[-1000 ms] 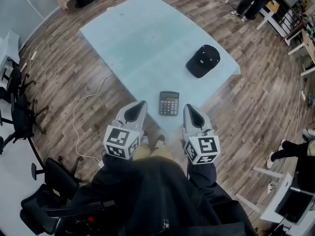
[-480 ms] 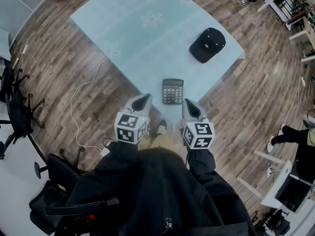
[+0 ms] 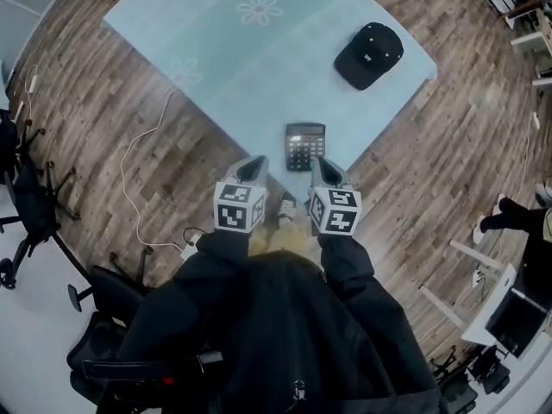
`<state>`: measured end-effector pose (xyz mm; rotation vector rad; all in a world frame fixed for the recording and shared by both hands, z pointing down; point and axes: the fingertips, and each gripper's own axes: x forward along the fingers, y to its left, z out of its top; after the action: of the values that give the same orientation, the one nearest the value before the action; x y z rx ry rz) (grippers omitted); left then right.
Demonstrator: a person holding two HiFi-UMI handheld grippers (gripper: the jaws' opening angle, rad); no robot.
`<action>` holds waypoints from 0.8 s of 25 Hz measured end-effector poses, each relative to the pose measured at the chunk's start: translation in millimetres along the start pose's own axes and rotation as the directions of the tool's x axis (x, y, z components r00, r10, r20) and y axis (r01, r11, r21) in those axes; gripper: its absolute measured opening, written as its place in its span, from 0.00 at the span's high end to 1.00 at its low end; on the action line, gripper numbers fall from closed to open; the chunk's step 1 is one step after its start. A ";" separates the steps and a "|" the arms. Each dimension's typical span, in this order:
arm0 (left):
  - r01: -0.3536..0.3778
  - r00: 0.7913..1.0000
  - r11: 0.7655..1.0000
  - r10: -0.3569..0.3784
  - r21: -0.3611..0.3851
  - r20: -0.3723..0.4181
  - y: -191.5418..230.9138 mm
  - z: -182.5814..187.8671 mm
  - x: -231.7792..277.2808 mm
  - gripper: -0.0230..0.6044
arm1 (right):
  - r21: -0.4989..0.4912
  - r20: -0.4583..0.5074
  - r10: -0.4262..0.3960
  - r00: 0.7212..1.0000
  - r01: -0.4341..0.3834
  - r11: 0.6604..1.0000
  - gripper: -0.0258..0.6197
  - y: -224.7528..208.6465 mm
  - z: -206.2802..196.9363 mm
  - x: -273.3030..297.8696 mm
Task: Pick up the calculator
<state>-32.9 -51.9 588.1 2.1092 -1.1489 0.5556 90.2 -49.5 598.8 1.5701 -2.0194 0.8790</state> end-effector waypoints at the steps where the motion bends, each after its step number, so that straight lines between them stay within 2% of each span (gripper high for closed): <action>1: -0.005 1.000 1.000 0.004 -0.009 -0.008 2.4 -1.8 4.0 0.97 | 0.013 -0.008 -0.001 1.000 0.001 1.000 0.95 -1.1 -2.3 5.6; 6: -0.004 0.999 1.000 0.003 -0.024 -0.037 10.9 -6.3 22.3 0.97 | 0.048 -0.074 -0.012 0.997 0.016 0.999 0.76 -7.7 -20.1 35.7; 8: -0.007 0.999 0.999 0.005 -0.031 -0.047 14.6 -8.0 28.7 0.97 | 0.064 -0.113 -0.041 0.993 0.048 0.997 0.50 -15.7 -31.8 49.4; 10: -0.011 0.998 0.999 0.009 -0.039 -0.054 20.1 -9.1 34.0 0.97 | 0.072 -0.149 -0.069 0.986 0.081 0.994 0.30 -22.8 -42.4 64.3; 11: -0.014 0.998 0.999 0.011 -0.043 -0.058 23.0 -9.8 35.8 0.97 | 0.071 -0.170 -0.077 0.982 0.090 0.993 0.24 -24.7 -47.8 71.4; 13: -0.019 0.998 0.999 0.016 -0.049 -0.066 27.7 -11.1 38.2 0.97 | 0.065 -0.210 -0.078 0.974 0.094 0.993 0.17 -25.8 -57.1 83.4; 20: -0.045 0.994 0.996 0.037 -0.072 -0.106 40.1 -20.3 49.9 0.97 | 0.038 -0.284 -0.085 0.955 0.100 0.994 0.13 -25.9 -69.9 105.2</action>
<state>-41.9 -81.3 647.8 1.9738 -1.1386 0.6259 84.3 -76.6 724.7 1.4588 -1.7228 1.0603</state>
